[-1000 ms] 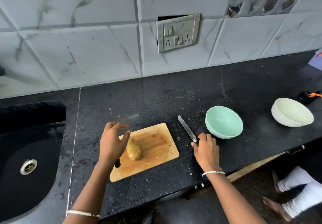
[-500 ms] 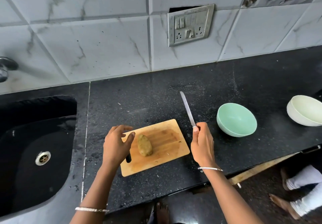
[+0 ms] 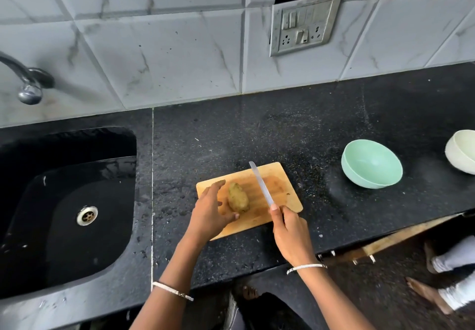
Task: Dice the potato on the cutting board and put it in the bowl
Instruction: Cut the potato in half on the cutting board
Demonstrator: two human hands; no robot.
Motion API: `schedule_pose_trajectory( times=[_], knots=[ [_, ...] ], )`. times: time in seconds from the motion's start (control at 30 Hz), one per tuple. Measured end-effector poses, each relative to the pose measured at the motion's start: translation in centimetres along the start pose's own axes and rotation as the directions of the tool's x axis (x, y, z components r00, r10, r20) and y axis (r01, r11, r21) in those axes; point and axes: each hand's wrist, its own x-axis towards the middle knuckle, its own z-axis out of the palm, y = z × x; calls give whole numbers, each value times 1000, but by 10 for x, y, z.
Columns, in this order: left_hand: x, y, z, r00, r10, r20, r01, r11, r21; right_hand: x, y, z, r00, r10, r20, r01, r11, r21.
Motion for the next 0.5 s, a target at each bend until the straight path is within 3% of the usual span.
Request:
schedule_pose_trajectory(
  times=[0.17,0.5],
  knots=[
    [9,4,13,997,76,27,-77,997,16,-8,-6,5,998,21,53,-18,998,-55],
    [18,25,44,986,91,-139,-101,993,-64,1,-9,9,990,-49,129,73,979,-189]
  ],
)
